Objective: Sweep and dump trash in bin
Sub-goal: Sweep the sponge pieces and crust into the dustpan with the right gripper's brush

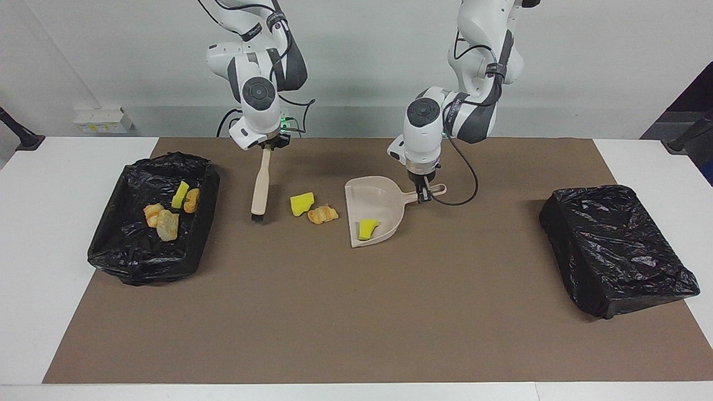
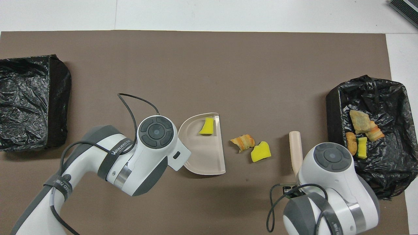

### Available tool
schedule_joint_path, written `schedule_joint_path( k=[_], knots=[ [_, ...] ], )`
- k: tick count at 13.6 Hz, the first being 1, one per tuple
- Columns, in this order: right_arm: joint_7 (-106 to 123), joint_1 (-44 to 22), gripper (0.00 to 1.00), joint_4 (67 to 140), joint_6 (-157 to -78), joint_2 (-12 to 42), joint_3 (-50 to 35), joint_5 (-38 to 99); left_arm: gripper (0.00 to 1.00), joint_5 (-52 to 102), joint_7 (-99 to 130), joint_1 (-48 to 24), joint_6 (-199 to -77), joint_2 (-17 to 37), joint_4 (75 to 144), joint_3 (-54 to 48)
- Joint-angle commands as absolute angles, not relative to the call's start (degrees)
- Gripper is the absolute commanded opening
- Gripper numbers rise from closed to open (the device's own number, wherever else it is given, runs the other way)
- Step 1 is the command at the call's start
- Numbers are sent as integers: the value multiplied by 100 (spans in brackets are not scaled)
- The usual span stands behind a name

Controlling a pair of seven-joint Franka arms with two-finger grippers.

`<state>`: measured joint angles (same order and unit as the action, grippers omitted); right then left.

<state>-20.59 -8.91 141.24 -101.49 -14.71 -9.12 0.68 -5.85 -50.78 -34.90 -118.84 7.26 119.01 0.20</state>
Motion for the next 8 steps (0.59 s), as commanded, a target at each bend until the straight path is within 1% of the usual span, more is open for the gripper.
schedule_joint_path(
  k=[1,3,5,8],
  knots=[
    [-1951,-914,0,14247,-10904,-1241,-984,534,0,-677,-5089,-3533,-12015,554,12155,70],
    [-1968,-1228,0,14203,-11397,-863,-984,921,0,-677,-5071,-3516,-12023,554,12155,70],
    [-1934,-1336,0,14124,-11679,-704,-993,1386,0,-677,-4626,-3533,-12032,554,12155,70],
    [-1951,-1923,0,13897,-12434,-266,-993,2360,0,-677,-4570,-3533,-12094,554,12155,70]
  ],
)
